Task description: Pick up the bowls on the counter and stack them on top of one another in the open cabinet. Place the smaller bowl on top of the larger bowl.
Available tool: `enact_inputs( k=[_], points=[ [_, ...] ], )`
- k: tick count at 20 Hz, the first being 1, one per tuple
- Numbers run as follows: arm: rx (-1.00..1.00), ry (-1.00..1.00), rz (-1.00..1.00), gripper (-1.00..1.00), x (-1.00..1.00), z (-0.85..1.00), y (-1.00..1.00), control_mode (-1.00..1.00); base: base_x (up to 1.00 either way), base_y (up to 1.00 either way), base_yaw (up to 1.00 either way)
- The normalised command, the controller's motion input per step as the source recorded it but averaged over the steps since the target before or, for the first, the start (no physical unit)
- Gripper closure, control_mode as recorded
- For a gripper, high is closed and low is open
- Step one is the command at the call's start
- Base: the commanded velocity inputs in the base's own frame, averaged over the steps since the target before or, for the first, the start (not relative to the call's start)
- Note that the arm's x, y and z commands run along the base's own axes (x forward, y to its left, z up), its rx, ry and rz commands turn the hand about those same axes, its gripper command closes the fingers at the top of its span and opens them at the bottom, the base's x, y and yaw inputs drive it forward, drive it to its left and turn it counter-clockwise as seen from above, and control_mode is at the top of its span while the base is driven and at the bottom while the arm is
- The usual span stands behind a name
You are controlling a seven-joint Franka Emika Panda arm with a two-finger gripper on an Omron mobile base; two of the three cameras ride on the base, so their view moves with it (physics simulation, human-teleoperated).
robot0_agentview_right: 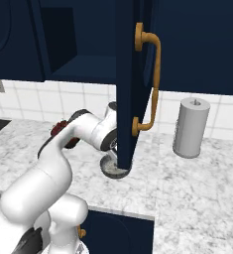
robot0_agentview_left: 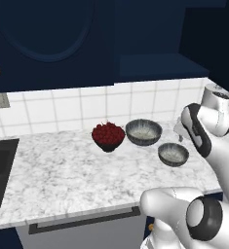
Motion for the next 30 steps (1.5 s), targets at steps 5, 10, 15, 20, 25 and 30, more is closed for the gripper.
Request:
enact_inputs(
  k=[5,10,15,20,25,30],
  points=[
    [0.05,0.18,-0.06,-1.0,0.48,-0.68,-0.11,-1.0,0.0,0.0,0.0],
    [-0.03,0.09,0.0,-1.0,0.39,-0.53,-0.1,-1.0,0.0,0.0,0.0],
    [0.0,0.01,0.0,-1.0,0.24,-0.44,-0.17,-1.0,0.0,0.0,0.0],
    [0.0,0.0,0.0,-1.0,0.06,-0.46,-0.12,-1.0,0.0,0.0,0.0],
    [0.0,0.0,0.0,-1.0,0.09,-0.49,0.0,-1.0,0.0,0.0,0.0],
    [0.0,0.0,0.0,1.0,0.1,-0.3,0.0,-1.0,0.0,0.0,0.0]
  ],
)
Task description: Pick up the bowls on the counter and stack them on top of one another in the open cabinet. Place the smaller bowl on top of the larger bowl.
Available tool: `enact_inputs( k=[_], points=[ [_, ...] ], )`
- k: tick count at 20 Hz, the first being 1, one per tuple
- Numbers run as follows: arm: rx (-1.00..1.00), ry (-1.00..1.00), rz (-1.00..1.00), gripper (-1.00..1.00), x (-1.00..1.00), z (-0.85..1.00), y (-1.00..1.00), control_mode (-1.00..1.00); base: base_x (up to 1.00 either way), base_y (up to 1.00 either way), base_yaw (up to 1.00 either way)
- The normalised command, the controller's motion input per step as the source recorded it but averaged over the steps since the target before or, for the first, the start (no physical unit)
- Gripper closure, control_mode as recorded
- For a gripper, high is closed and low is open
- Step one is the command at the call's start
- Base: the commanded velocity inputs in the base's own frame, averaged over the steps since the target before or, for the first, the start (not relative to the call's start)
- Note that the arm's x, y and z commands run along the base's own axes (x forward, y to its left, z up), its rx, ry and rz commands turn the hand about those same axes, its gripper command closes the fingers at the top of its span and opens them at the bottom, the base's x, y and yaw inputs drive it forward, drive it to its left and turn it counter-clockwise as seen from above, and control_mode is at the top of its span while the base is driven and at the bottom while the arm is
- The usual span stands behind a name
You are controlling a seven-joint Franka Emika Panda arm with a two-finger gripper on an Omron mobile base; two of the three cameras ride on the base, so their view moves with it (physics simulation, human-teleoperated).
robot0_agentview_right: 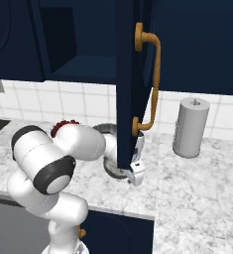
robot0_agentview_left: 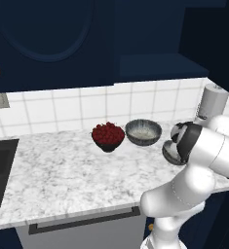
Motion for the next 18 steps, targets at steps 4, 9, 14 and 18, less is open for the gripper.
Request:
enact_inputs(
  k=[4,9,14,18],
  points=[
    [0.0,0.0,0.0,1.0,0.0,0.02,0.0,-1.0,0.0,0.0,0.0],
    [0.0,-0.08,-0.03,1.0,0.0,0.38,0.09,-1.0,0.0,0.0,0.0],
    [-0.02,-0.12,-0.04,1.0,-0.04,0.52,0.29,-1.0,0.0,0.0,0.0],
    [0.0,-0.17,-0.08,1.0,0.0,0.89,0.07,-1.0,0.0,0.0,0.0]
  ],
)
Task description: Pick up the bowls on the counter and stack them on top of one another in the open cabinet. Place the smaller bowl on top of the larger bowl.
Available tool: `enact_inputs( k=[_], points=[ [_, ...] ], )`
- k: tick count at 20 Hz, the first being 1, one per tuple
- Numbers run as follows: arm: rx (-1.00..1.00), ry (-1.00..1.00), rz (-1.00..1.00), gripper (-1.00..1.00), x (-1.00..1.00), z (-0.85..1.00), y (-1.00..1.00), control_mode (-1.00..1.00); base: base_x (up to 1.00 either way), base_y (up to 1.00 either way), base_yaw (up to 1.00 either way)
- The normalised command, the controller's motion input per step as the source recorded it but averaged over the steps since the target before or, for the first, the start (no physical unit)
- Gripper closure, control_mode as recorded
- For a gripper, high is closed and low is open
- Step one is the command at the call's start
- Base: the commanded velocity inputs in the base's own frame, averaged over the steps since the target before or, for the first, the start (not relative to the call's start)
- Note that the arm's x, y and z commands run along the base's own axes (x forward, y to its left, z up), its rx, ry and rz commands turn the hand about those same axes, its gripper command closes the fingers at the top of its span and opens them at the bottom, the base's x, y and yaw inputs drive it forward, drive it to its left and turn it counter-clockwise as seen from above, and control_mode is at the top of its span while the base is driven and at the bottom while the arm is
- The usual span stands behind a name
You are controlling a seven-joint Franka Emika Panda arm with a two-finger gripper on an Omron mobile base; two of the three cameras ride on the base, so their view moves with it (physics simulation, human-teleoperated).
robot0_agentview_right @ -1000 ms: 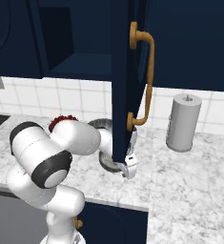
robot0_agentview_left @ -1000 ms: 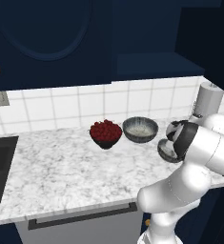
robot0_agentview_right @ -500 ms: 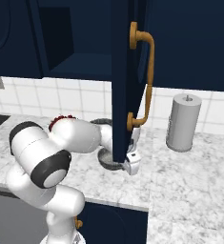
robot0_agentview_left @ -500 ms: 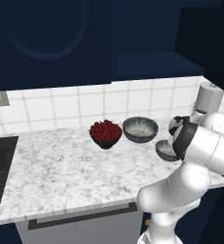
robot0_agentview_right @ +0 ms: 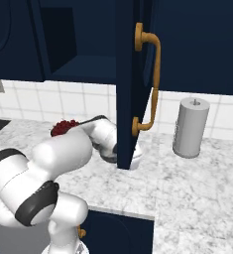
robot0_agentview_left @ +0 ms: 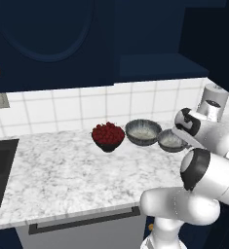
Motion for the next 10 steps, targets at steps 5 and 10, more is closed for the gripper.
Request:
enact_inputs(
  k=[5,10],
  points=[
    [0.0,-0.09,-0.06,1.0,0.11,0.91,0.09,-1.0,0.0,0.0,0.0],
    [0.0,0.0,0.0,1.0,0.65,0.2,0.38,-1.0,0.0,0.0,0.0]
  ],
)
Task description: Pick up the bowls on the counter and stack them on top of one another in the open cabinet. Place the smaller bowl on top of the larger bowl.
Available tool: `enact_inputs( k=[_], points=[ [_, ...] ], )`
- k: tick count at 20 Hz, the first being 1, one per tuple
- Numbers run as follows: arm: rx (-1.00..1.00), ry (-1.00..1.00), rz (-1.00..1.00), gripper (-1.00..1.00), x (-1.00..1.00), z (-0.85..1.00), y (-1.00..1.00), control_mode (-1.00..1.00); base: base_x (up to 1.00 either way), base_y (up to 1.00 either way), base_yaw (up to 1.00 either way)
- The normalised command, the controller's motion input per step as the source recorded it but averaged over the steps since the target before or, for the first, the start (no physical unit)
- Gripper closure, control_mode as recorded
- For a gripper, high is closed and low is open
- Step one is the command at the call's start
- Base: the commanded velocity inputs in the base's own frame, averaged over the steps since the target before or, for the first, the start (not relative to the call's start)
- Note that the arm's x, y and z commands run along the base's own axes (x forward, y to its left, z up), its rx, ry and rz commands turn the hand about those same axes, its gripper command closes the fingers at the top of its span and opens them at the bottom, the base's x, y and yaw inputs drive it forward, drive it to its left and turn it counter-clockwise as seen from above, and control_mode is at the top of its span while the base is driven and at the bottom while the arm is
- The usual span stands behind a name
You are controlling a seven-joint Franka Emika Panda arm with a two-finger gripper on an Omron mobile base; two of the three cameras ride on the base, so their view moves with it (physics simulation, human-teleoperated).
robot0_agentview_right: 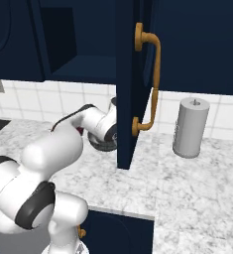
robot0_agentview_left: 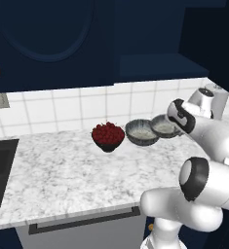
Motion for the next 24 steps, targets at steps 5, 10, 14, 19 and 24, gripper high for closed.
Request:
enact_inputs(
  k=[5,10,14,19,24],
  points=[
    [0.0,0.05,0.0,1.0,0.81,0.02,0.31,-1.0,0.0,0.0,0.0],
    [0.0,0.16,0.0,1.0,0.79,-0.1,0.22,-1.0,0.0,0.0,0.0],
    [0.0,0.2,0.0,1.0,0.64,-0.39,0.18,-1.0,0.0,0.0,0.0],
    [0.0,0.16,0.0,1.0,0.56,-0.51,0.19,-1.0,0.0,0.0,0.0],
    [0.0,0.02,0.0,-1.0,0.43,-0.31,0.07,-1.0,0.0,0.0,0.0]
  ],
)
